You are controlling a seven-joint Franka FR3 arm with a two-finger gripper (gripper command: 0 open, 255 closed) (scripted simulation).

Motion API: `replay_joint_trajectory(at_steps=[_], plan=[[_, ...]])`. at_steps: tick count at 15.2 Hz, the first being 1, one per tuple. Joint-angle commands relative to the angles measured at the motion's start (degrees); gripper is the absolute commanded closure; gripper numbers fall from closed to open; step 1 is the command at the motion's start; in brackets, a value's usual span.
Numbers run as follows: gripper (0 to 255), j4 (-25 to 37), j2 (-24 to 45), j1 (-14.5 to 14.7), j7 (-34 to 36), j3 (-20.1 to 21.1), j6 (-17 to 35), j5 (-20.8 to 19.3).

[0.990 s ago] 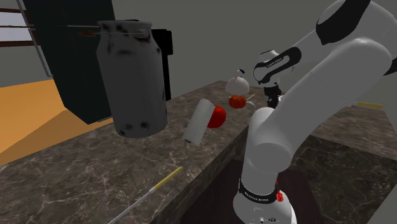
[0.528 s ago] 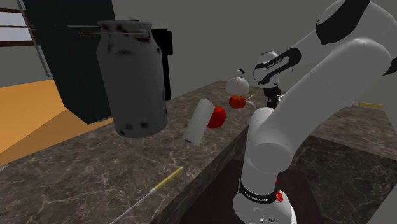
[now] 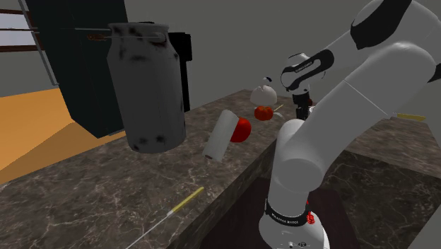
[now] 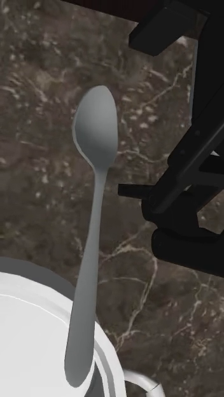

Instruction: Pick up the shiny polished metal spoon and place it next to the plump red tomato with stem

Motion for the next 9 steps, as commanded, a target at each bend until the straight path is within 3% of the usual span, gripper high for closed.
replay_joint_trajectory(at_steps=[1,2,9], plan=[[0,1.0,0.2,-1.7,-0.6,3.8,-2.5,1.9],[0,1.7,0.2,-2.3,-0.9,5.4,-3.7,2.7],[0,1.7,0.2,-2.3,-0.9,5.4,-3.8,2.7]])
